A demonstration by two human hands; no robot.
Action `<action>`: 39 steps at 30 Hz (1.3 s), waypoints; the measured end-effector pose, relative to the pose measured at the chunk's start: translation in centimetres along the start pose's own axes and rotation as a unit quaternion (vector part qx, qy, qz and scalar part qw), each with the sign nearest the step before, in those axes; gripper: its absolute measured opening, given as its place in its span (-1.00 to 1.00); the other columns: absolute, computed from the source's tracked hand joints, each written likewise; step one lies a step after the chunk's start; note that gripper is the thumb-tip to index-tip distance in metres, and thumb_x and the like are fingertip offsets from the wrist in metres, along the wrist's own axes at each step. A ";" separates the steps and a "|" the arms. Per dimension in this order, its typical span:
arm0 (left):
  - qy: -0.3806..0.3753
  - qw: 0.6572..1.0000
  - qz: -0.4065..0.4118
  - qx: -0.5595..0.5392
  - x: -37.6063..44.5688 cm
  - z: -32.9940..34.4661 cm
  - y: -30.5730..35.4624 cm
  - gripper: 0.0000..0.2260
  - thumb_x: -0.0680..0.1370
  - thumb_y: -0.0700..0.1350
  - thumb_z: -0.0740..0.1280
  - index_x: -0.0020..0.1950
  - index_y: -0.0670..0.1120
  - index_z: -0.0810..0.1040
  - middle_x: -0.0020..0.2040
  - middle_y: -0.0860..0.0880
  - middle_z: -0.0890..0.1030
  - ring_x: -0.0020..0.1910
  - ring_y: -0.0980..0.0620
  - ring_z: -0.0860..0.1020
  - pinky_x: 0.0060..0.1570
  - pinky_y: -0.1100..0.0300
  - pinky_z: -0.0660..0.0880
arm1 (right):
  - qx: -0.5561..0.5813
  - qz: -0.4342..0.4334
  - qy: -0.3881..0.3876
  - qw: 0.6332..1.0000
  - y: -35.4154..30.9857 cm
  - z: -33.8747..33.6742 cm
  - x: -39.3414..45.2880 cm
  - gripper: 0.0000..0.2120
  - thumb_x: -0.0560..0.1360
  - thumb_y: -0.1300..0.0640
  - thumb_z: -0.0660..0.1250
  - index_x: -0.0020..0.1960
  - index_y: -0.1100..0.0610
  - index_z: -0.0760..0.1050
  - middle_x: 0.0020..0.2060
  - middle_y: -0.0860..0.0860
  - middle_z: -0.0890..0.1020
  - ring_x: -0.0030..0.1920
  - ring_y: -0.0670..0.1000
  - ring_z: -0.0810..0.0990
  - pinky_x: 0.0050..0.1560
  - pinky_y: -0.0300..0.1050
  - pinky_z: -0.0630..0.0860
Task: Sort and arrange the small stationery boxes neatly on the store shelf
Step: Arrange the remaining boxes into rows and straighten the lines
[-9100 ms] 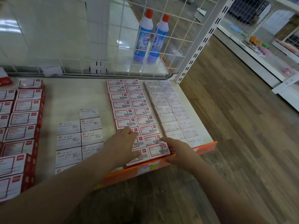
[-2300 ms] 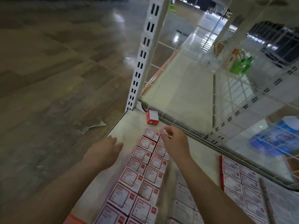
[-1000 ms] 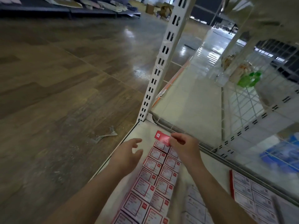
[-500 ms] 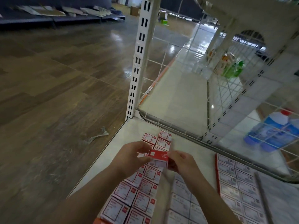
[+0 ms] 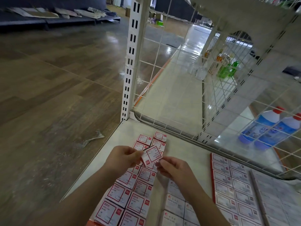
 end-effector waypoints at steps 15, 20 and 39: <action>-0.073 0.997 0.015 0.033 -1.0 1.1 1.1 -0.79 0.52 -0.10 0.32 0.14 -0.07 0.58 0.03 0.04 0.62 0.06 0.08 0.55 0.04 0.21 0.41 | -0.062 -0.064 0.014 0.996 -2.6 1.2 -0.8 -0.90 0.47 0.17 0.34 -0.04 0.02 0.58 -0.12 -0.06 0.67 -0.09 -0.12 0.64 -0.07 -0.26 0.58; -0.064 0.997 0.000 0.046 -0.8 1.0 0.5 -0.87 0.51 -0.14 0.35 0.02 -0.11 0.62 -0.10 -0.02 0.66 -0.06 0.04 0.61 -0.02 0.24 0.53 | -0.057 -0.064 0.029 0.996 -2.7 1.3 -0.6 -0.87 0.51 0.14 0.28 -0.09 -0.08 0.54 -0.14 -0.09 0.66 -0.14 -0.17 0.63 -0.18 -0.33 0.56; 0.027 0.990 -0.067 -0.125 -0.2 0.3 -1.8 -0.84 0.53 -0.23 0.31 0.10 -0.11 0.57 -0.07 -0.06 0.64 -0.06 -0.01 0.61 0.03 0.15 0.54 | -0.186 -0.125 0.051 0.973 -3.2 1.5 0.0 -0.57 0.44 0.18 0.39 0.23 -0.11 0.38 0.03 -0.21 0.53 -0.02 -0.26 0.51 -0.06 -0.48 0.47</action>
Point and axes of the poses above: each hand's wrist, its own x-axis towards the middle knuckle, its own z-axis out of the palm, y = z × x, the point moved 10 cm from there along x, towards the middle knuckle
